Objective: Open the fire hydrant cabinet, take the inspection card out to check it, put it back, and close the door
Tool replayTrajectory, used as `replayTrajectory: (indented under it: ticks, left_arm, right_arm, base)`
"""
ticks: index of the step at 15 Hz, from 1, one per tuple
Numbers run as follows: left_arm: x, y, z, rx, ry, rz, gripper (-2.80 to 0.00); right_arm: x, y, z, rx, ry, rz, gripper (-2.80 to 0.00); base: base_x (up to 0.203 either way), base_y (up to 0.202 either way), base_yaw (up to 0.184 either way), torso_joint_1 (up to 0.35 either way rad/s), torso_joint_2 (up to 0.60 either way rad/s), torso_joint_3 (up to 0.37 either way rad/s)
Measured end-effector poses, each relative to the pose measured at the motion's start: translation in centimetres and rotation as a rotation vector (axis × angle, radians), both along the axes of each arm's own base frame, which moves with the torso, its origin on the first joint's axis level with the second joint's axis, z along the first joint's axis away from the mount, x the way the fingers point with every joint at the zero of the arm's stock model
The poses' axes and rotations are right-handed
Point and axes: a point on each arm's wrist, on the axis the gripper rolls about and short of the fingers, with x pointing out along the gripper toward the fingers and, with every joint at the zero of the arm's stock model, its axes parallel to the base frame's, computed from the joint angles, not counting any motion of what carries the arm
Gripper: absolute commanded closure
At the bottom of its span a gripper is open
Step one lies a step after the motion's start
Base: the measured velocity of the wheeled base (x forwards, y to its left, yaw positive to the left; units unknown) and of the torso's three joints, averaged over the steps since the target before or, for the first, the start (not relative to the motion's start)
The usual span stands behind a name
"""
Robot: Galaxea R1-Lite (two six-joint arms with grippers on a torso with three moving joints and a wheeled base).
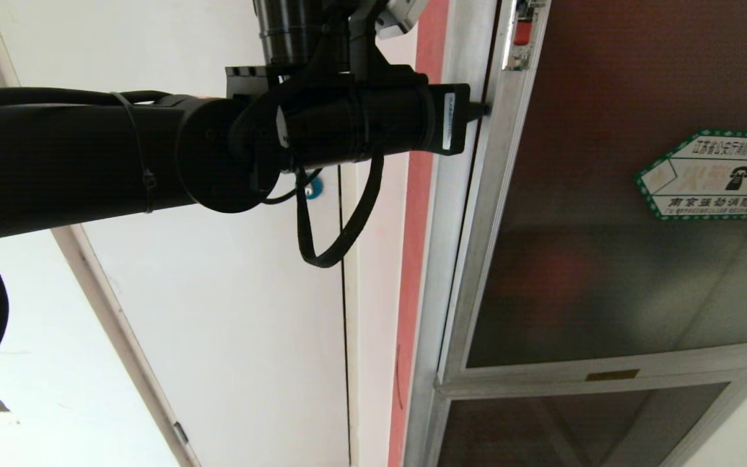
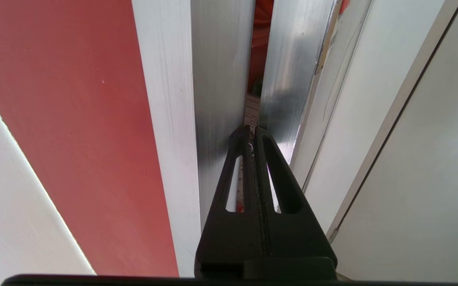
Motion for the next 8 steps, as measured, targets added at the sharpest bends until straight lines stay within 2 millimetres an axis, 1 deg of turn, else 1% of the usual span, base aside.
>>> replayTrajectory:
  ticks: [3, 8]
  left_arm:
    - [-1.0, -0.8, 0.0, 0.0, 0.002, -0.029, 0.0]
    - [-1.8, -1.1, 0.1, 0.001, 0.005, -0.053, 0.0]
  right_arm:
    - [0.0, 0.0, 0.0, 0.0, 0.0, 0.0, 0.0]
    - [0.0, 0.0, 0.0, 0.0, 0.0, 0.0, 0.0]
  base:
    - [0.0, 0.0, 0.0, 0.0, 0.0, 0.0]
    - [0.0, 0.0, 0.0, 0.0, 0.0, 0.0]
